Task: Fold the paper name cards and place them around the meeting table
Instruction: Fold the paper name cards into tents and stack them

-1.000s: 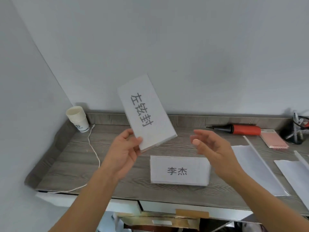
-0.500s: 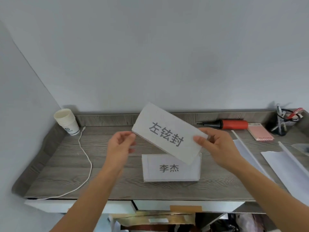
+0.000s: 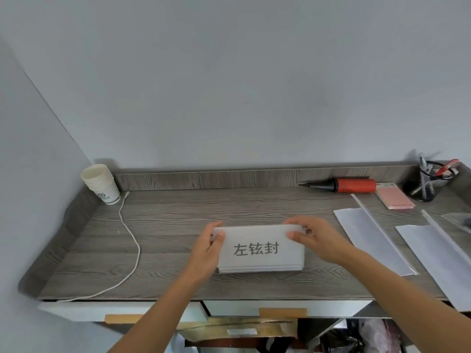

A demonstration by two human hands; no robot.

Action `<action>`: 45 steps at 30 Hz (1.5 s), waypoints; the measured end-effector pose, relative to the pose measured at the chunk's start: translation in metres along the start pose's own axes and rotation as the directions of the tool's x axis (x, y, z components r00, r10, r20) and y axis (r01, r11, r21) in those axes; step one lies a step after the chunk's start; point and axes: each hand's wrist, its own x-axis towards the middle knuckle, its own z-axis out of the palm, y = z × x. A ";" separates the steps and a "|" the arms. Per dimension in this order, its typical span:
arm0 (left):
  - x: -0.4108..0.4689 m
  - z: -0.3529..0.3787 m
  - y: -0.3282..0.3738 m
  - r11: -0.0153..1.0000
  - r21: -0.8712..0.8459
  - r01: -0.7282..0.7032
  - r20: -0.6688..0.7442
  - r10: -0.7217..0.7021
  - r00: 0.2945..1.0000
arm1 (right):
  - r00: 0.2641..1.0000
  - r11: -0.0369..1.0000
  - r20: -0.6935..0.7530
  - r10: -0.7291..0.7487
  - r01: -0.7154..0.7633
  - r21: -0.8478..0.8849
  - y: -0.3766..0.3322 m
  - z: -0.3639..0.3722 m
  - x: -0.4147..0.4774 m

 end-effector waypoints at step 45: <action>-0.008 -0.020 0.087 0.902 -0.311 -0.298 0.016 0.318 0.948 | 0.968 0.307 0.238 0.078 -0.251 0.918 -0.053 -0.045 -0.069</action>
